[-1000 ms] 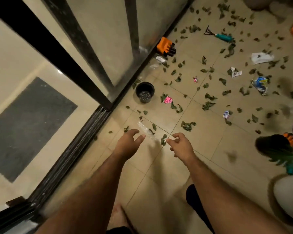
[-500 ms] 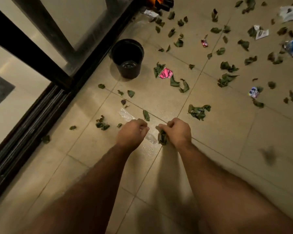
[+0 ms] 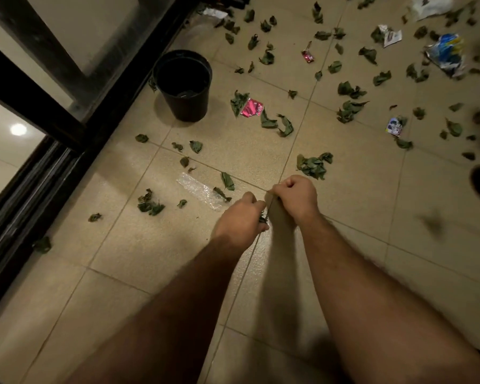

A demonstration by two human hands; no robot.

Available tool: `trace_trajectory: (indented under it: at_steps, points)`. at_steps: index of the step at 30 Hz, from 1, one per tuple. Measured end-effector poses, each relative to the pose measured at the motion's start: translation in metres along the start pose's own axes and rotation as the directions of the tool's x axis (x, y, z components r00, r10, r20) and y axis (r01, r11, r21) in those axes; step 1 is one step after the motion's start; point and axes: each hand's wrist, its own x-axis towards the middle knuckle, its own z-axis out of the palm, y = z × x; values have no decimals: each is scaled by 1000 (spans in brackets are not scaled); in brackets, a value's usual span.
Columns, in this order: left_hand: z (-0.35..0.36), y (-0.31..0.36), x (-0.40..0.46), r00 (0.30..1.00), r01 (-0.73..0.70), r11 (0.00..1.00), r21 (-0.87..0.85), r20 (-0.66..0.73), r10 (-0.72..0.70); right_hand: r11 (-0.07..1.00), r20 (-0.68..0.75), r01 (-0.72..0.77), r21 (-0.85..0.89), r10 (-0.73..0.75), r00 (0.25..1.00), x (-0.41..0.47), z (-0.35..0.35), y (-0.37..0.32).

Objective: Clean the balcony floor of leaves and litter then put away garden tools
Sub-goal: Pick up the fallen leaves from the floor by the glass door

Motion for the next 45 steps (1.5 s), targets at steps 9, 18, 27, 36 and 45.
trace_trajectory:
  at_steps: [9, 18, 27, 36, 45]
  points:
    - [0, -4, 3, 985, 24, 984, -179, -161, -53, 912, -22, -126, 390, 146, 989, 0, -7, -1]
    - [-58, -77, -10, 730, 240, 481, -843, -169, -662, 985, 168, 74, 154, -100, 981, -1, 53, -40]
    - [-61, -105, -48, 651, 388, 627, -675, -281, -705, 893, 176, 294, -342, -246, 953, -5, 81, -55]
    - [-48, -106, -50, 827, 445, 845, -298, -225, -515, 978, 172, 202, -53, -191, 967, -2, 72, -55]
    - [-47, -108, -47, 826, 448, 853, -269, -240, -510, 943, 329, 305, -135, -248, 911, -10, 74, -44]
